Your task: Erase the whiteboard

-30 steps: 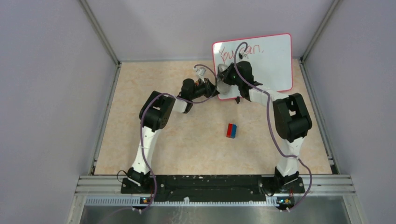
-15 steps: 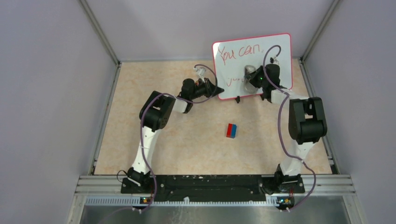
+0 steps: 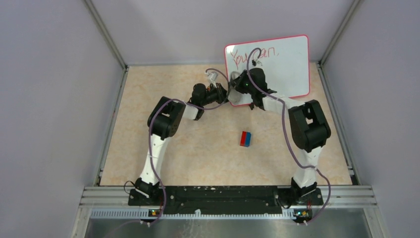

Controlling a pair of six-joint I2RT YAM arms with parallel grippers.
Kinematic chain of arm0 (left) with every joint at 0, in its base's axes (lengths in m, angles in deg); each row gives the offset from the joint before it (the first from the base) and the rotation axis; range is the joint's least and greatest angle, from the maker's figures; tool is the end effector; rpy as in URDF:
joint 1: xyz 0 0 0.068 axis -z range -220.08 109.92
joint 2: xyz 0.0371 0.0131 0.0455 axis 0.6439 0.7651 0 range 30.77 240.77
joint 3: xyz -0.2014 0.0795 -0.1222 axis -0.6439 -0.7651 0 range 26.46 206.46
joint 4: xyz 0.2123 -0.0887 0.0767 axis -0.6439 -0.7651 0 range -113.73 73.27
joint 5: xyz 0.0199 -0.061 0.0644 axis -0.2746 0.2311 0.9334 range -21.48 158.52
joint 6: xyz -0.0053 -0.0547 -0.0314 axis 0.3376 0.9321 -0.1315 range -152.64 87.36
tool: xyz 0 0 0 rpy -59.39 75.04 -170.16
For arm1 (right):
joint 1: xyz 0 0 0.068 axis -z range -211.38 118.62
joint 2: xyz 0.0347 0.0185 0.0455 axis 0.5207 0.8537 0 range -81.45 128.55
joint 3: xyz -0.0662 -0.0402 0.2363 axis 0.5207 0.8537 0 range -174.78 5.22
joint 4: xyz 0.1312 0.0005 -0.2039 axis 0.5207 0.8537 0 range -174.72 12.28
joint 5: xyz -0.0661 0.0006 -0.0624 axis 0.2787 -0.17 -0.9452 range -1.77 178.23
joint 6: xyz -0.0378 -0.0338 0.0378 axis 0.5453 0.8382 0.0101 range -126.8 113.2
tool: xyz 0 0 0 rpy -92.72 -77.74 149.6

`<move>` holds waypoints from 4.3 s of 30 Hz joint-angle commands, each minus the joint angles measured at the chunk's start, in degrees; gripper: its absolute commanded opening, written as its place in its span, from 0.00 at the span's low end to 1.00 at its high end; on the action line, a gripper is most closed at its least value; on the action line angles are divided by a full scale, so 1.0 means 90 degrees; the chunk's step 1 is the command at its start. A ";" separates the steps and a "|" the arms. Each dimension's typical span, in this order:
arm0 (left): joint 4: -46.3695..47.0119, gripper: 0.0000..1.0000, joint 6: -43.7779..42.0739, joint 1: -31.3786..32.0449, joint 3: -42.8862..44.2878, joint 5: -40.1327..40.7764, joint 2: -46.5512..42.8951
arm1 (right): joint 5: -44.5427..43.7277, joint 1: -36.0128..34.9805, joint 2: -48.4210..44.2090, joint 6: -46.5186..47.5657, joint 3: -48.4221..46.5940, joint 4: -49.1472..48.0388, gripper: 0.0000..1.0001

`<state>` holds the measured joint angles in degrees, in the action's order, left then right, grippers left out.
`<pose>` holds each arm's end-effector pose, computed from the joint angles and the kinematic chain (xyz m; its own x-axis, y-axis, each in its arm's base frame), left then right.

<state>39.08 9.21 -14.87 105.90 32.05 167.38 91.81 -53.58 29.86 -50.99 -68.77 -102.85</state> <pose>0.4209 -0.2301 0.1187 -0.6033 -0.3090 -0.7352 0.6412 0.3602 -0.6775 0.4039 0.1680 0.2074 -0.5190 0.5396 -0.6629 -0.0976 0.7331 0.6731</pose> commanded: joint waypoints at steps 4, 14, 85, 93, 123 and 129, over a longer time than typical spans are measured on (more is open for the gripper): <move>-0.0153 0.00 -0.0516 -0.0145 -0.0088 0.0399 -0.0092 | 0.0023 0.0667 -0.0175 -0.0013 0.0434 0.0017 0.00; -0.0099 0.00 -0.0483 -0.0174 -0.0144 0.0420 -0.0082 | -0.0287 0.1764 -0.0627 0.0108 0.1152 0.0286 0.00; -0.0167 0.00 -0.0500 -0.0174 -0.0140 0.0449 -0.0087 | 0.0702 -0.0098 0.0198 -0.1120 0.0810 -0.1080 0.00; -0.0168 0.00 -0.0513 -0.0174 -0.0154 0.0451 -0.0094 | 0.0381 0.0964 -0.0240 -0.1171 0.1650 -0.0994 0.00; -0.0195 0.00 -0.0534 -0.0174 -0.0146 0.0468 -0.0102 | 0.0515 0.1642 -0.0631 -0.0670 0.1943 -0.1261 0.00; -0.0216 0.00 -0.0557 -0.0174 -0.0120 0.0469 -0.0092 | 0.0684 0.0690 -0.0181 -0.0516 0.1232 -0.1274 0.00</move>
<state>39.39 8.79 -15.20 105.42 32.05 167.38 96.86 -40.68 25.23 -58.33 -52.36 -113.69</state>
